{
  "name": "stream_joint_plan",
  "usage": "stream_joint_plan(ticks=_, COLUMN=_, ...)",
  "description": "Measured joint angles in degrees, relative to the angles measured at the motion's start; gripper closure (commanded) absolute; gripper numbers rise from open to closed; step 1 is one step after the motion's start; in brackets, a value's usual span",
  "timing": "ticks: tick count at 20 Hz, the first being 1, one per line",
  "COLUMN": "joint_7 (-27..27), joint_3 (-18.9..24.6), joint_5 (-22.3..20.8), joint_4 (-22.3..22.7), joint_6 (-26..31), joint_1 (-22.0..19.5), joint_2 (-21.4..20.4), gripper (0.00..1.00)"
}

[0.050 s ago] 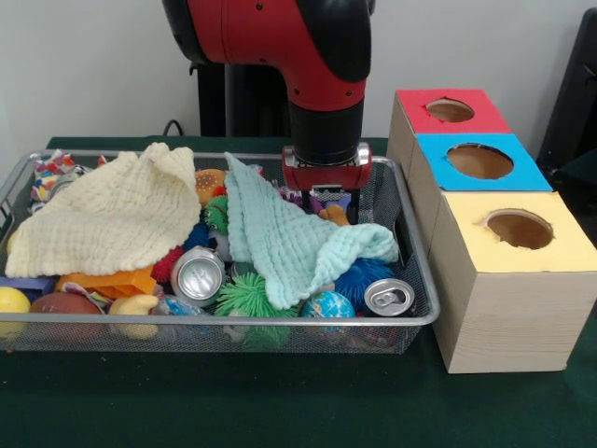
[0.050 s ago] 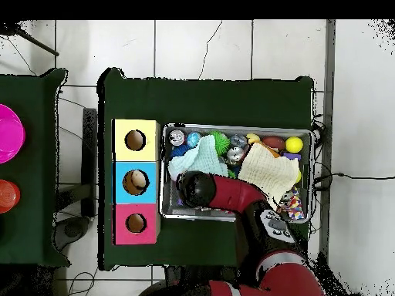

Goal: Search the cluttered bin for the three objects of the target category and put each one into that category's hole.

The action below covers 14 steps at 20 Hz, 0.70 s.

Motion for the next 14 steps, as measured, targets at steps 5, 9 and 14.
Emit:
stream_joint_plan(ticks=5, joint_7=0.0, joint_3=0.0, joint_5=-0.01, joint_4=-0.39, joint_6=0.57, joint_1=0.24, joint_2=0.0, gripper=0.0)
stream_joint_plan(ticks=9, joint_7=0.0, joint_3=0.02, joint_5=-0.01, joint_4=-0.49, joint_6=0.72, joint_1=0.26, joint_2=-0.04, gripper=0.0)
stream_joint_plan(ticks=14, joint_7=0.0, joint_3=0.08, joint_5=-0.01, joint_4=-0.49, joint_6=0.71, joint_1=0.27, joint_2=-0.2, gripper=0.0)
